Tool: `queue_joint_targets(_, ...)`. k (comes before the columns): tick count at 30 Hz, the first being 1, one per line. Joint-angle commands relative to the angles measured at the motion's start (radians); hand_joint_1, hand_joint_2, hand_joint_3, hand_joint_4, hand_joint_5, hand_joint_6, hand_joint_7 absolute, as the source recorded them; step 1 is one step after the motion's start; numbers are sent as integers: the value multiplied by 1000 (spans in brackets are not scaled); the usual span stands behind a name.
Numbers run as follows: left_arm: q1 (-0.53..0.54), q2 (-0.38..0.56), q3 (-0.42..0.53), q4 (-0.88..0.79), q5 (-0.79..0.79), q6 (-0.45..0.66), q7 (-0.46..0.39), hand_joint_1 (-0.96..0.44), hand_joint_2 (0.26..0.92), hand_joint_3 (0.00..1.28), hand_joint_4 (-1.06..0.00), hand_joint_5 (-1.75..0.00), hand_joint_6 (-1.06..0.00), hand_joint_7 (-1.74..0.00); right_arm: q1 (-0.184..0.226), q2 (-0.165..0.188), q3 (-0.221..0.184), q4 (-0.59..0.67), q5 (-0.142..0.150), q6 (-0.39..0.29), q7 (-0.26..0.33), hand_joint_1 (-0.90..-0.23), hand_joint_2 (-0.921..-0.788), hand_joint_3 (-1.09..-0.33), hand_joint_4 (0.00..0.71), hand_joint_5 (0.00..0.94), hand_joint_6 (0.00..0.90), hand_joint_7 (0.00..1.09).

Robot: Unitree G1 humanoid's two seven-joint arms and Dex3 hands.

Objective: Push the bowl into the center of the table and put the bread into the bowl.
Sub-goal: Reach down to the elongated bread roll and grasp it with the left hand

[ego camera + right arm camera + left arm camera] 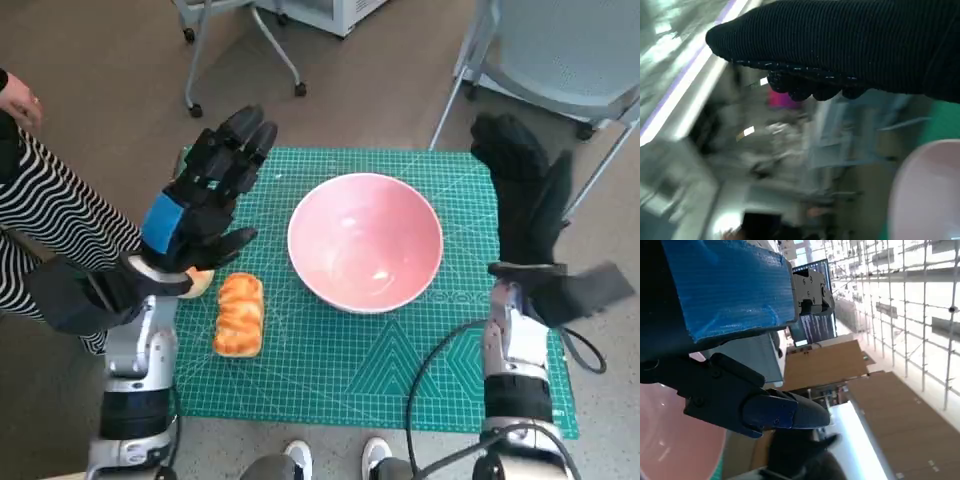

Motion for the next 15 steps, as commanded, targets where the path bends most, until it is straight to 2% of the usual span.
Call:
queue_joint_targets(1,-81,112,-5,33,46,-112,-110,-639,920,172,-73,-26,1,-452,102,-35,40,-189,35,81,62,-725,-921,-701,184,15,127,504)
queue_joint_targets(3,-94,134,-5,52,47,-134,-141,-623,920,157,-78,-28,1,-429,112,-40,42,-216,35,96,65,-726,-921,-701,183,14,125,506)
queue_joint_targets(7,-144,226,-6,127,47,-212,-267,-572,914,137,-85,-30,1,-425,134,-54,41,-267,26,120,60,-719,-921,-702,181,11,123,510)
queue_joint_targets(12,-194,315,-16,214,69,-306,-372,-491,880,88,-119,-43,1,-564,150,-56,38,-300,13,149,35,-716,-921,-707,181,10,121,513)
queue_joint_targets(15,-208,330,-22,245,70,-337,-396,-467,870,72,-139,-50,1,-616,153,-56,39,-309,13,160,29,-716,-921,-709,181,9,120,515)
